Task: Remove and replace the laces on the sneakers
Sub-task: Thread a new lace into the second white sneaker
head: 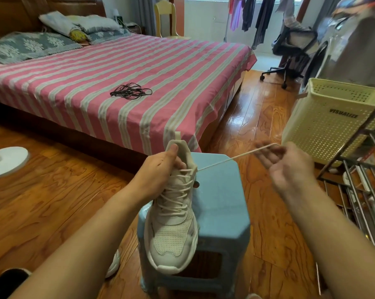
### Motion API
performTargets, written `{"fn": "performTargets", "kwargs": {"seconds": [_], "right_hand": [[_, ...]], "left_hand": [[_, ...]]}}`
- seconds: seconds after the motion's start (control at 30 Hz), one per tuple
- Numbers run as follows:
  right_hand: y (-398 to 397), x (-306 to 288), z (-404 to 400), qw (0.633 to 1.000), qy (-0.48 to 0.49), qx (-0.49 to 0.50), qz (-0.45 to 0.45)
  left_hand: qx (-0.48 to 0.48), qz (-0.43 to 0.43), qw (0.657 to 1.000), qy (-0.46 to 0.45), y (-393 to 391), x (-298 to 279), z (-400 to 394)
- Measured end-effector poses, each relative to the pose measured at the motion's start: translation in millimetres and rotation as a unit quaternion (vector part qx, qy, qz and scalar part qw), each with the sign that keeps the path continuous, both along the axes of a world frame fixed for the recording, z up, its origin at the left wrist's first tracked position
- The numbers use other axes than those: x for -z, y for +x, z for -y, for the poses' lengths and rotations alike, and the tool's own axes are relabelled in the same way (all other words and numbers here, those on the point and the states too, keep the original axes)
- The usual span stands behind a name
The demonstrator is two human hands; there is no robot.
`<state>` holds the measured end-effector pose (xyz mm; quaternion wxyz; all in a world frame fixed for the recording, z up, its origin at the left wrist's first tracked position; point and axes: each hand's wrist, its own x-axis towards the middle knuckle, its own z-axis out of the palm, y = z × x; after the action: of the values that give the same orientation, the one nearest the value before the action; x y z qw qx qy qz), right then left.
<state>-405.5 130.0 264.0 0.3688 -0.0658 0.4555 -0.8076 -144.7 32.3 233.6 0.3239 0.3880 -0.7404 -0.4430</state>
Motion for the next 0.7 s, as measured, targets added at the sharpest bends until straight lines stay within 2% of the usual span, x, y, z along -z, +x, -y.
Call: {"fn": "performTargets", "kwargs": {"seconds": [0.07, 0.13, 0.2, 0.27, 0.3, 0.37, 0.4, 0.43, 0.47, 0.5, 0.53, 0.57, 0.63, 0.7], "right_hand": [[-21.2, 2.6, 2.3, 0.985, -0.072, 0.027, 0.153], [-20.0, 8.1, 8.1, 0.980, -0.069, 0.021, 0.187], [-0.5, 9.4, 15.2, 0.994, -0.017, -0.020, 0.110], [25.6, 9.7, 19.5, 0.993, 0.042, -0.093, -0.053], [37.7, 8.3, 20.4, 0.980, 0.065, -0.131, -0.137], [55.8, 5.5, 21.5, 0.928, 0.107, -0.190, -0.303], [62.7, 3.7, 21.0, 0.880, 0.133, -0.204, -0.409], [68.8, 4.0, 20.2, 0.815, 0.154, -0.214, -0.516], [75.2, 5.3, 19.0, 0.753, 0.158, -0.226, -0.598], [81.8, 6.4, 17.6, 0.705, 0.154, -0.246, -0.647], [88.4, 7.0, 16.7, 0.674, 0.150, -0.265, -0.673], [93.4, 8.3, 17.2, 0.651, 0.147, -0.276, -0.691], [99.9, 9.5, 19.7, 0.622, 0.150, -0.274, -0.718], [103.6, 8.1, 23.0, 0.619, 0.153, -0.270, -0.721]], "left_hand": [[0.008, 0.013, 1.000, -0.019, -5.0, 2.7, -1.6], [0.005, 0.040, 0.999, -0.034, -7.4, 4.1, -2.5], [0.011, 0.045, 0.998, -0.035, -6.4, 3.1, -4.3], [0.031, 0.011, 0.999, -0.041, -4.7, -2.5, -7.0], [0.025, -0.011, 0.999, -0.047, -2.9, -5.8, -6.9], [-0.060, -0.039, 0.997, -0.016, 5.9, -13.6, -5.9], [-0.123, -0.032, 0.991, 0.031, 13.1, -16.4, -4.7], [-0.176, -0.015, 0.980, 0.090, 23.2, -16.6, -4.6], [-0.207, 0.025, 0.967, 0.144, 34.1, -16.1, -5.1], [-0.209, 0.089, 0.959, 0.171, 44.0, -15.0, -6.7], [-0.179, 0.157, 0.955, 0.174, 52.1, -12.3, -9.4], [-0.134, 0.204, 0.955, 0.169, 56.9, -10.6, -13.7], [-0.045, 0.216, 0.967, 0.128, 59.1, -4.4, -17.5], [-0.029, 0.237, 0.970, 0.034, 56.3, 3.4, -14.9]]}}
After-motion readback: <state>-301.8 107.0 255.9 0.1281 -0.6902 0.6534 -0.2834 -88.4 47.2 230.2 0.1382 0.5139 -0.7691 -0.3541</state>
